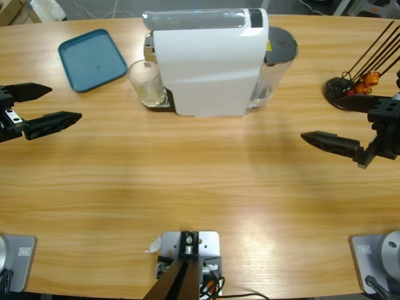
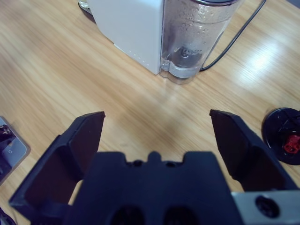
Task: Pour coffee
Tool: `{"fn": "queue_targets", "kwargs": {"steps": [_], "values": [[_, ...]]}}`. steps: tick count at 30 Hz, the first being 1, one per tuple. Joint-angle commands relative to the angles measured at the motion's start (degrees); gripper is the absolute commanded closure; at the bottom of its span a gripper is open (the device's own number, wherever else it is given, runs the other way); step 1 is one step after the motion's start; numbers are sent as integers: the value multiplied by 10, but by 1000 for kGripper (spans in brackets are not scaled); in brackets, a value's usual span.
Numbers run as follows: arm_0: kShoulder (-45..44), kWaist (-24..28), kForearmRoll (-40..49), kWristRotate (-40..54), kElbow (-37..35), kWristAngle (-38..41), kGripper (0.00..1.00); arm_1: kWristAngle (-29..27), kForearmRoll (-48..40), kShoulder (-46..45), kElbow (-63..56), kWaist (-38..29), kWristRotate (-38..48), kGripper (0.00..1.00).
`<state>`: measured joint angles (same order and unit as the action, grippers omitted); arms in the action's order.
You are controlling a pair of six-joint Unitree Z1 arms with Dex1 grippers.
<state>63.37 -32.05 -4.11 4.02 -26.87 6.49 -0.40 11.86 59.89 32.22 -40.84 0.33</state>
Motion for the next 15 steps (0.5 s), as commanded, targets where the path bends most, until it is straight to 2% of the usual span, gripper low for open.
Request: {"fn": "queue_targets", "kwargs": {"steps": [1, 15], "values": [[7, -5, -7, 5, 22, -4, 32, -4, -6, 11, -11, -6, -7, 18], [-3, -5, -6, 2, 25, -4, 50, -1, -6, 13, -10, -6, -7, 23]]}}
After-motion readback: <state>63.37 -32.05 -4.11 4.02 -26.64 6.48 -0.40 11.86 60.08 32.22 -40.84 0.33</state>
